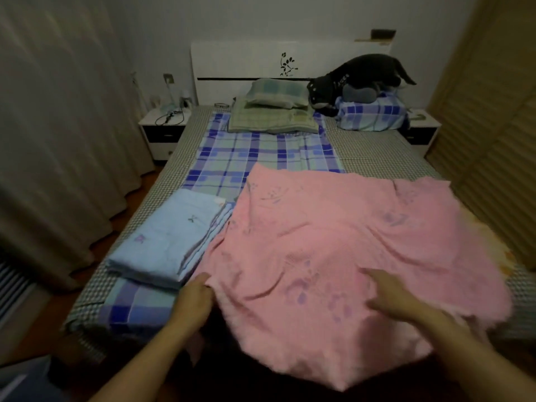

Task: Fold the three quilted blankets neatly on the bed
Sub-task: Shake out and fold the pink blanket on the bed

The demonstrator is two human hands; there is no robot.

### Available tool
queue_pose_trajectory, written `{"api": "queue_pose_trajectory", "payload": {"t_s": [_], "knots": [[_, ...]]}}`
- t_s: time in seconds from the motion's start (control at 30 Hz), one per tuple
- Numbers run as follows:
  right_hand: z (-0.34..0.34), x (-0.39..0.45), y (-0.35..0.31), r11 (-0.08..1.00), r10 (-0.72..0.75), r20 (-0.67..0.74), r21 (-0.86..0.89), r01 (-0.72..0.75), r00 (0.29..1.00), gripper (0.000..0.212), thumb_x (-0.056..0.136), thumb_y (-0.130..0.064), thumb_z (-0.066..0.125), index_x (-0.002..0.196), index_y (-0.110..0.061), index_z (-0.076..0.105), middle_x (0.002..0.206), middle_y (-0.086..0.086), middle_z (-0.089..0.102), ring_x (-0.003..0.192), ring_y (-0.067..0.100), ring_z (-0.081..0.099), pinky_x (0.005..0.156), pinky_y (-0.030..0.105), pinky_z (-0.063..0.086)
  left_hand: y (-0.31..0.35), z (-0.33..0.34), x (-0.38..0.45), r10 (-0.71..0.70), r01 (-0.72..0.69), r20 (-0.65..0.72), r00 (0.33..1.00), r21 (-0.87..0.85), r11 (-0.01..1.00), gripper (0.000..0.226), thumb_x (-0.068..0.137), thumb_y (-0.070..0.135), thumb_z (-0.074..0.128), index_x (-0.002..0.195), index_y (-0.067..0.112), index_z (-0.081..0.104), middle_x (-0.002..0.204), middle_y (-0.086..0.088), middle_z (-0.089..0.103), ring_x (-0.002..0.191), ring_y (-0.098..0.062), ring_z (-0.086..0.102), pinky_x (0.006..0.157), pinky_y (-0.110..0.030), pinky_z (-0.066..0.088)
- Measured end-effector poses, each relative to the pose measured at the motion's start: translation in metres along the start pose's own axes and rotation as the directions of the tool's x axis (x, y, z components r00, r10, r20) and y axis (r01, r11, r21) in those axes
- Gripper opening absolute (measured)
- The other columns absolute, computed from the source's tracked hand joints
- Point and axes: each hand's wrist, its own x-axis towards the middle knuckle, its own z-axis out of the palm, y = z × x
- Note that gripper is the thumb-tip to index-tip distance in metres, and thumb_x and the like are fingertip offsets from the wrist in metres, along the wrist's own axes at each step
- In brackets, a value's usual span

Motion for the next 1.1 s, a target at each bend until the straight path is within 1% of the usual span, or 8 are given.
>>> {"api": "queue_pose_trajectory", "payload": {"t_s": [0.13, 0.43, 0.67, 0.77, 0.87, 0.93, 1.03, 1.1], "knots": [[0.054, -0.029, -0.219, 0.787, -0.482, 0.124, 0.496, 0.367, 0.867, 0.098, 0.075, -0.035, 0.072, 0.156, -0.026, 0.018, 0.146, -0.013, 0.037, 0.136, 0.002, 0.036, 0.115, 0.022, 0.028, 0.038, -0.003, -0.017, 0.356, -0.422, 0.237, 0.904, 0.361, 0.832, 0.034, 0.082, 0.035, 0.046, 0.115, 0.034, 0.054, 0.108, 0.001, 0.07, 0.101, -0.025, 0.064, 0.076, -0.036, 0.049], [0.004, -0.047, -0.219, 0.835, -0.275, -0.36, 0.37, 0.407, 0.891, 0.03, 0.067, -0.023, 0.055, 0.092, -0.032, 0.069, 0.086, -0.019, 0.068, 0.081, -0.008, 0.06, 0.072, 0.012, 0.044, -0.02, 0.024, 0.01, 0.179, -0.223, 0.166, 0.97, 0.313, 0.923, 0.023, 0.09, 0.026, 0.048, 0.106, 0.03, 0.065, 0.106, -0.002, 0.066, 0.099, -0.029, 0.064, 0.075, -0.038, 0.05], [-0.035, -0.052, -0.142, 0.963, 0.232, -0.304, 0.203, -0.175, 0.924, 0.03, 0.077, -0.027, 0.071, 0.107, -0.029, 0.068, 0.101, 0.003, 0.069, 0.098, 0.024, 0.063, 0.078, 0.03, 0.046, 0.028, 0.006, 0.048, 0.091, -0.074, 0.035, 0.995, -0.324, 0.943, 0.015, 0.099, 0.013, 0.05, 0.086, 0.02, 0.055, 0.076, 0.002, 0.059, 0.077, -0.018, 0.058, 0.063, -0.025, 0.042], [-0.023, -0.041, -0.163, 0.949, -0.066, -0.102, 0.302, 0.094, 0.993, 0.101, 0.066, -0.048, 0.07, 0.154, -0.025, 0.027, 0.134, -0.007, 0.048, 0.122, 0.012, 0.049, 0.098, 0.021, 0.039, 0.104, -0.008, 0.033, 0.636, -0.567, 0.249, 0.73, -0.298, 0.768, 0.01, 0.091, 0.017, 0.056, 0.084, 0.023, 0.051, 0.076, 0.006, 0.059, 0.071, -0.01, 0.053, 0.065, -0.03, 0.043], [-0.028, -0.03, -0.201, 0.819, -0.181, -0.297, 0.483, 0.311, 0.938, 0.062, 0.087, -0.026, 0.068, 0.141, -0.043, 0.044, 0.116, -0.028, 0.059, 0.101, -0.009, 0.061, 0.084, 0.03, 0.055, 0.14, -0.005, 0.024, 0.859, -0.796, 0.299, 0.416, -0.337, 0.503, 0.011, 0.095, 0.029, 0.061, 0.088, 0.021, 0.059, 0.086, 0.004, 0.064, 0.078, -0.017, 0.058, 0.072, -0.039, 0.048], [-0.048, -0.024, -0.193, 0.77, -0.063, -0.439, 0.55, 0.324, 0.896, 0.032, 0.095, -0.012, 0.06, 0.107, -0.04, 0.069, 0.11, -0.03, 0.066, 0.093, -0.016, 0.062, 0.081, 0.023, 0.055, 0.139, 0.009, 0.034, 0.822, -0.706, 0.041, 0.569, -0.487, 0.513, 0.003, 0.095, 0.025, 0.062, 0.097, 0.025, 0.064, 0.1, 0.007, 0.062, 0.094, -0.017, 0.059, 0.085, -0.04, 0.049], [-0.089, -0.031, -0.164, 0.574, 0.11, -0.414, 0.769, 0.282, 0.904, 0.043, 0.089, 0.011, 0.055, 0.092, -0.028, 0.072, 0.091, -0.026, 0.073, 0.085, -0.015, 0.065, 0.071, 0.005, 0.048, 0.123, 0.04, 0.071, 0.059, -0.027, 0.036, 0.998, -0.574, 0.818, 0.024, 0.092, 0.034, 0.06, 0.115, 0.028, 0.058, 0.124, -0.005, 0.055, 0.11, -0.021, 0.055, 0.095, -0.04, 0.047], [-0.1, -0.034, -0.137, 0.501, 0.103, -0.365, 0.823, 0.268, 0.925, 0.055, 0.084, 0.02, 0.049, 0.084, -0.028, 0.076, 0.087, -0.027, 0.073, 0.085, -0.013, 0.066, 0.072, 0.005, 0.048, 0.115, 0.068, 0.095, -0.286, 0.628, 0.572, 0.769, -0.592, 0.504, 0.047, 0.092, 0.05, 0.06, 0.129, 0.024, 0.051, 0.124, -0.017, 0.06, 0.11, -0.031, 0.06, 0.09, -0.045, 0.051]]}}
